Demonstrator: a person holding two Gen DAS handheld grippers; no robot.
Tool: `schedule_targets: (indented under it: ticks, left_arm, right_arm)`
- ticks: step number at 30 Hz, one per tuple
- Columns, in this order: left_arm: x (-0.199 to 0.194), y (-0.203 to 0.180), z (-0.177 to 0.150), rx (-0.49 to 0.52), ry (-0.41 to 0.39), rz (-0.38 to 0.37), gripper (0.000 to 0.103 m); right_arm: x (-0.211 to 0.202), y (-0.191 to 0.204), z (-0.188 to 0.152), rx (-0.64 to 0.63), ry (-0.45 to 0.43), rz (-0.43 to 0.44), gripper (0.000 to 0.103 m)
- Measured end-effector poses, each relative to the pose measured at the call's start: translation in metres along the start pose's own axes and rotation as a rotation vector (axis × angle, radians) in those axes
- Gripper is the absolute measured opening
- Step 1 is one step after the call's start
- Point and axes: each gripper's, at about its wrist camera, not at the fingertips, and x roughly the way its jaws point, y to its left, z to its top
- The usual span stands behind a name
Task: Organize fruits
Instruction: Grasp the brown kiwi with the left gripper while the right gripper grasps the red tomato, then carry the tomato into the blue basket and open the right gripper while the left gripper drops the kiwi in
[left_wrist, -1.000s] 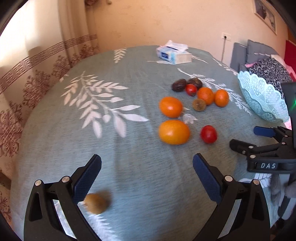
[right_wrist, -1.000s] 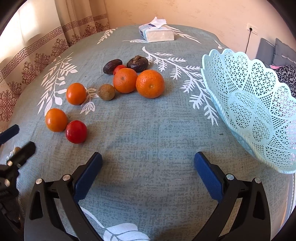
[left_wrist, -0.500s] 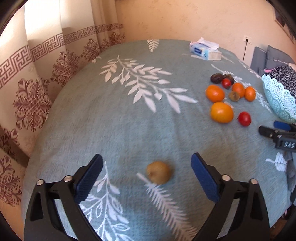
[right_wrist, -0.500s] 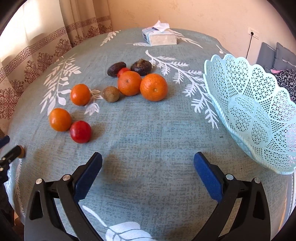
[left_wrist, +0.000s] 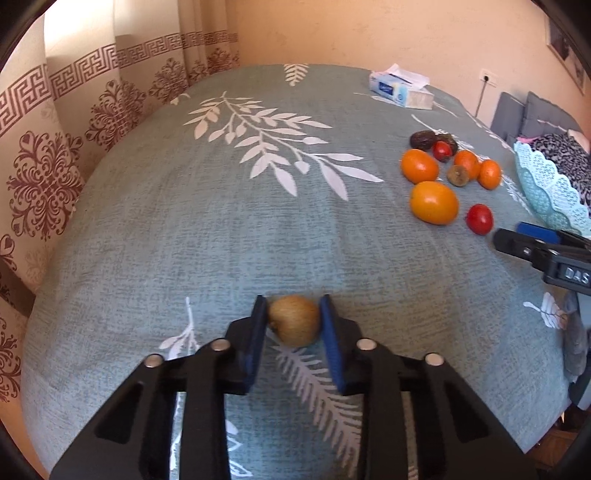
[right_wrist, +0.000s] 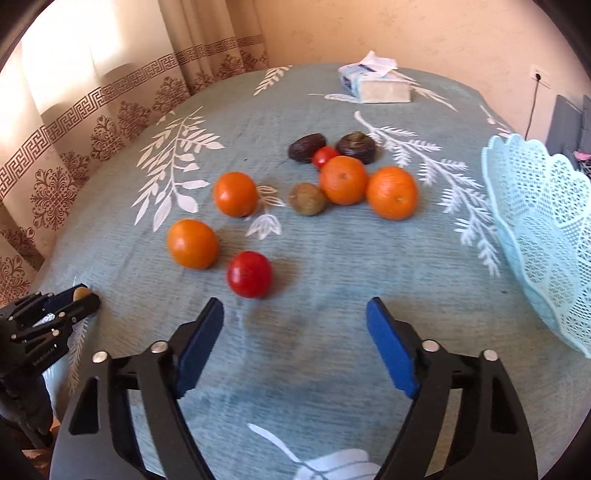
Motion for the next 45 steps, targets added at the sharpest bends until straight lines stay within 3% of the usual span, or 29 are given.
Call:
schedule_targets:
  ticks: [7,13,15,22,31,45]
  left_arm:
    - [-0.001,0.0,0.002,-0.004,-0.011,-0.008,0.028]
    - [-0.003,0.001,0.007,-0.013,-0.021,-0.008,0.028]
    - [-0.003,0.001,0.01,-0.015,-0.023,-0.008,0.028]
    - [-0.005,-0.008,0.019,-0.002,-0.046,-0.014,0.028]
    - [-0.006,-0.03,0.036,0.038,-0.068,-0.037,0.028]
    - [-0.013,-0.115,0.078,0.189,-0.128,-0.155,0.028]
  right_arm:
    - [0.01,0.016,0.01,-0.033,0.006,0.036,0.062]
    - [0.025,0.027,0.017,-0.061,0.025,0.017,0.04]
    - [0.025,0.027,0.018,-0.06,0.026,0.001,0.028]
    - [0.017,0.02,0.018,-0.034,0.01,-0.023,0.028]
    - [-0.016,-0.002,0.024,-0.005,-0.084,-0.128,0.028]
    - [-0.066,-0.084,0.02,0.147,-0.195,-0.322,0.027]
